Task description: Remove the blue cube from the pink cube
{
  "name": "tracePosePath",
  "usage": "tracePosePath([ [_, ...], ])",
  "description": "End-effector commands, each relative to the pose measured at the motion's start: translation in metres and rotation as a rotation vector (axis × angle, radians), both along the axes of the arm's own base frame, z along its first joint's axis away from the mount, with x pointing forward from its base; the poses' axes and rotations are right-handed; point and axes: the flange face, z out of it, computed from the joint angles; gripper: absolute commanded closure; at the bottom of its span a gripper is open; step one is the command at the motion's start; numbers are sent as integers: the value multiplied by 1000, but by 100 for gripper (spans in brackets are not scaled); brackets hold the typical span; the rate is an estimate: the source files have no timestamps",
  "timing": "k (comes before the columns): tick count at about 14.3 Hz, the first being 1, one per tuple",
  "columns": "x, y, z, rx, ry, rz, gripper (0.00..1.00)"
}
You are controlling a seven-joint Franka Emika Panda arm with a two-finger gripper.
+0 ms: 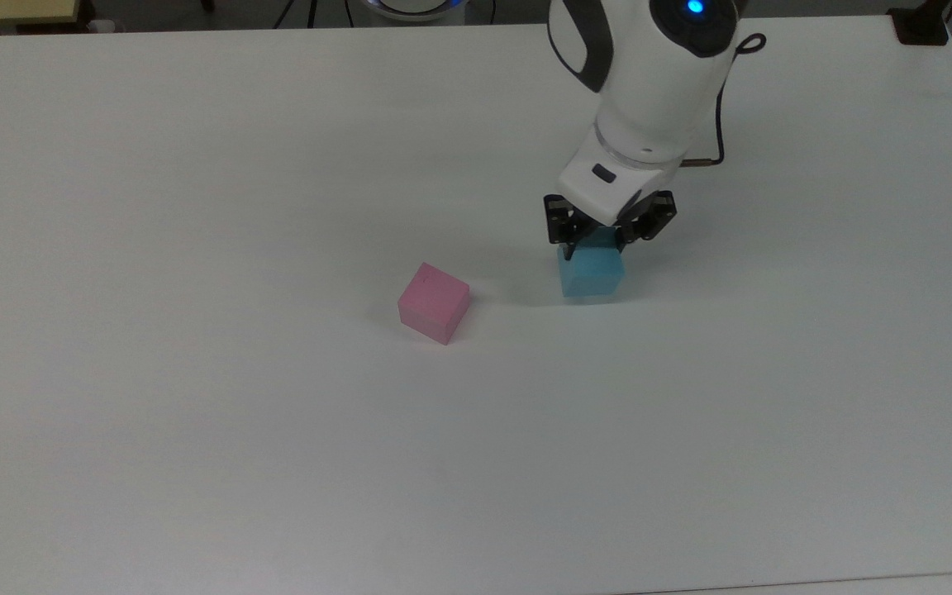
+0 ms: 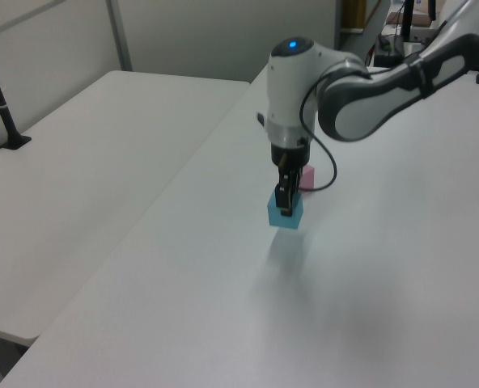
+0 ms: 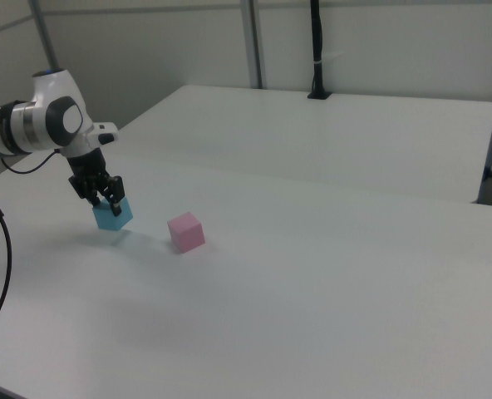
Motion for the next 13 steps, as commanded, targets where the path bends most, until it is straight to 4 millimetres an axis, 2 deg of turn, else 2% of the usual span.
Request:
tracePosePath([
  [1,-2,17,-22,-15,-23,-21,31],
  [2,-3,20,-23,-20,-24,-15,21],
  [3,-3,20,-23,-22,-23,-15,0],
  [5,-5,20,-13,-20,-26,-7,0],
  [6,-4,13,0,-17,-35,-15,0],
  [7,-5,0,25,-22,-36,-21,0],
  [8,-6,-23,54,-29,-31,-36,0],
  [10,-10,-63,95,-34,-23,-70,0],
  [11,-12,-89,113,-39,-13,-89,0],
  [12,-17,-127,134,-43,14,-106,0],
  [13,-20,-152,146,-43,35,-112,0],
])
